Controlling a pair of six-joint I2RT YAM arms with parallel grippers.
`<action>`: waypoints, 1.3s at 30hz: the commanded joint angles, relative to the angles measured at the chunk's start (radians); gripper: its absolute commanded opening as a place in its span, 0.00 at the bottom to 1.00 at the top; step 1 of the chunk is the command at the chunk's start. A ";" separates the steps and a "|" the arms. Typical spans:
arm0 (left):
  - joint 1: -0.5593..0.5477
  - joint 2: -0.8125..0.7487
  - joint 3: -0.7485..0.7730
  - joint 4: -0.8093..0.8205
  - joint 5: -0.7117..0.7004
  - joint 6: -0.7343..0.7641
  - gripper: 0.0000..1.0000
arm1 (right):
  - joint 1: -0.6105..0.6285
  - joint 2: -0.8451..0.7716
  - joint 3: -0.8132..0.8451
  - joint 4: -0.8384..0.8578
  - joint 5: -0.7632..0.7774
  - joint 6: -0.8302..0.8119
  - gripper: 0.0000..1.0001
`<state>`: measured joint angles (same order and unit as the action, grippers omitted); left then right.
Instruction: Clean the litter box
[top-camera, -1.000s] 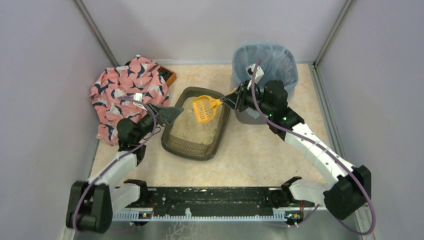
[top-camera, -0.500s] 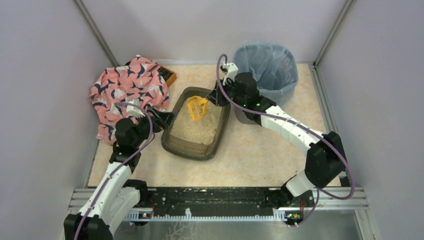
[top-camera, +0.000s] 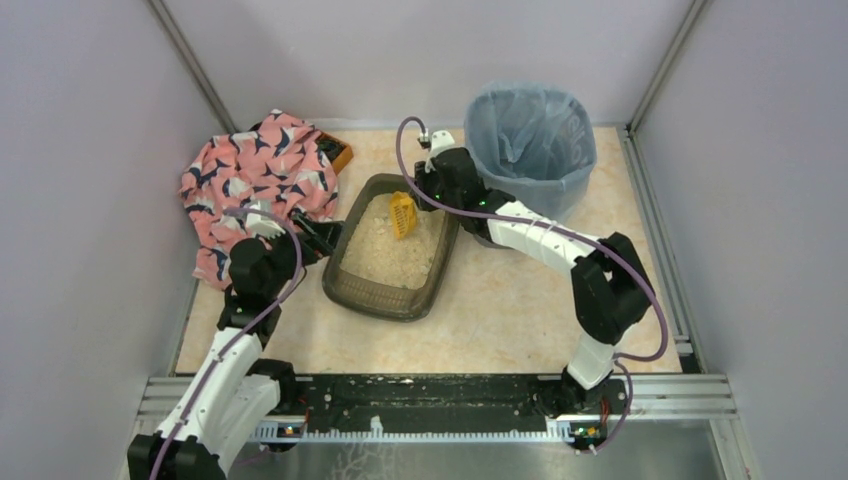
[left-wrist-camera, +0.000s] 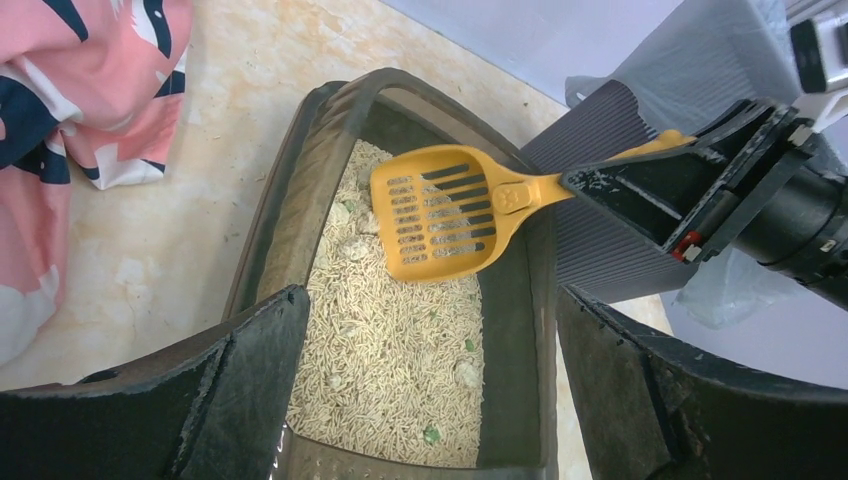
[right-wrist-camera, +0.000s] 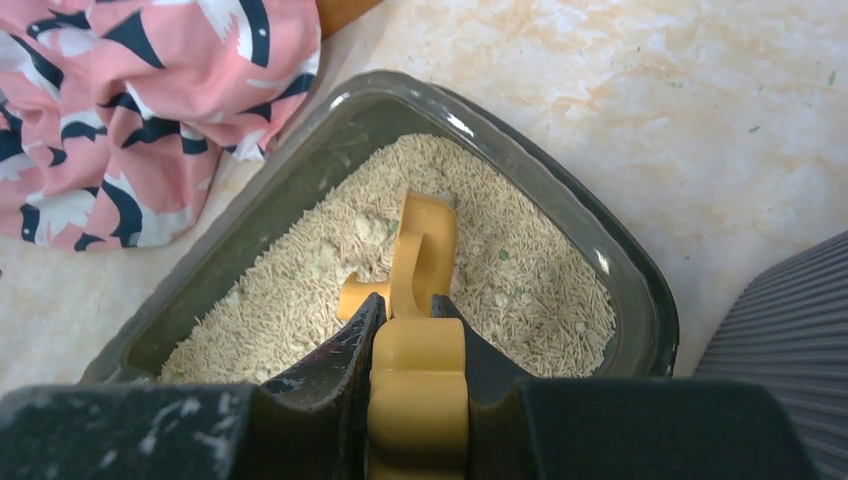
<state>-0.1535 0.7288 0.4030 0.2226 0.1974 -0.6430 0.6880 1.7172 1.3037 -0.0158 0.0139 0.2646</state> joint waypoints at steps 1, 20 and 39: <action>0.003 -0.007 -0.007 -0.014 -0.009 -0.003 0.97 | 0.022 0.003 0.084 0.020 0.131 -0.006 0.00; 0.003 0.009 -0.036 -0.011 -0.019 -0.048 0.95 | 0.013 0.103 0.026 0.091 -0.194 0.253 0.00; 0.003 0.006 -0.058 0.003 0.028 -0.093 0.94 | -0.094 0.041 -0.136 0.292 -0.458 0.495 0.00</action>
<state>-0.1535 0.7498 0.3569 0.2008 0.2028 -0.7219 0.6102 1.8149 1.1965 0.2012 -0.3191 0.6739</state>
